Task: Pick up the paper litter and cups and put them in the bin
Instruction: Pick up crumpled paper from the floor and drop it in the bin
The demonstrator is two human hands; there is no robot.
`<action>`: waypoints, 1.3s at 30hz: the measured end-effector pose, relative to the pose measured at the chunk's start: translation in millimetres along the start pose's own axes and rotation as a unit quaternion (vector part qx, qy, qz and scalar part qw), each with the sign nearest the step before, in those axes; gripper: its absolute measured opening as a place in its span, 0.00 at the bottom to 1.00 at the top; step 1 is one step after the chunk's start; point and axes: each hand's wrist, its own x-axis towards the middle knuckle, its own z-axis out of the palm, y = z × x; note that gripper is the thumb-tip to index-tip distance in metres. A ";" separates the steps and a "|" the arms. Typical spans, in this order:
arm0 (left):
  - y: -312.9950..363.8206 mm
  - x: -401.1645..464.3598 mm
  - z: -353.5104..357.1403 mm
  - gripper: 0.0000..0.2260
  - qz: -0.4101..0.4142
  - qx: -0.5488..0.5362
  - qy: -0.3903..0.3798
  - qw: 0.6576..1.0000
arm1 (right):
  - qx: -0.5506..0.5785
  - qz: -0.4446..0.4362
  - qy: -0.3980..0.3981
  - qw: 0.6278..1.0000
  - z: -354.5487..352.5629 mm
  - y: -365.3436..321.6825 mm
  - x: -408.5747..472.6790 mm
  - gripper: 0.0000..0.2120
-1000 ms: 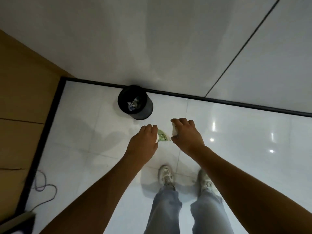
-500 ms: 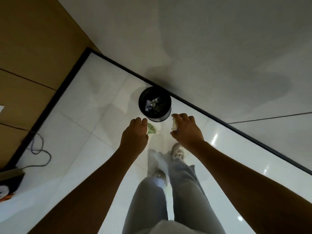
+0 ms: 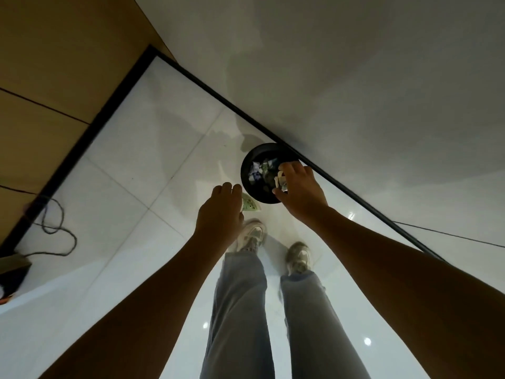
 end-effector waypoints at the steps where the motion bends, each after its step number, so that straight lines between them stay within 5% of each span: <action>1: -5.8 5.7 1.5 0.19 0.002 -0.003 -0.002 1.000 | 0.004 0.007 -0.014 1.000 4.9 -0.9 10.7 0.27; 9: -29.4 47.0 10.7 0.22 0.045 0.025 -0.045 0.998 | 0.000 0.087 -0.058 0.995 28.5 3.3 33.6 0.30; 23: 1.4 118.9 40.8 0.32 0.099 0.029 -0.073 0.992 | 0.107 0.179 0.041 0.977 32.7 -4.9 -6.2 0.29; 31: 7.3 78.4 19.4 0.24 0.206 0.135 -0.080 0.966 | 0.105 0.231 0.035 0.967 31.7 -1.6 -48.4 0.30; 39: 90.4 22.5 -15.7 0.24 0.297 0.219 -0.087 0.925 | 0.108 0.289 0.085 0.947 -0.4 12.8 -127.9 0.29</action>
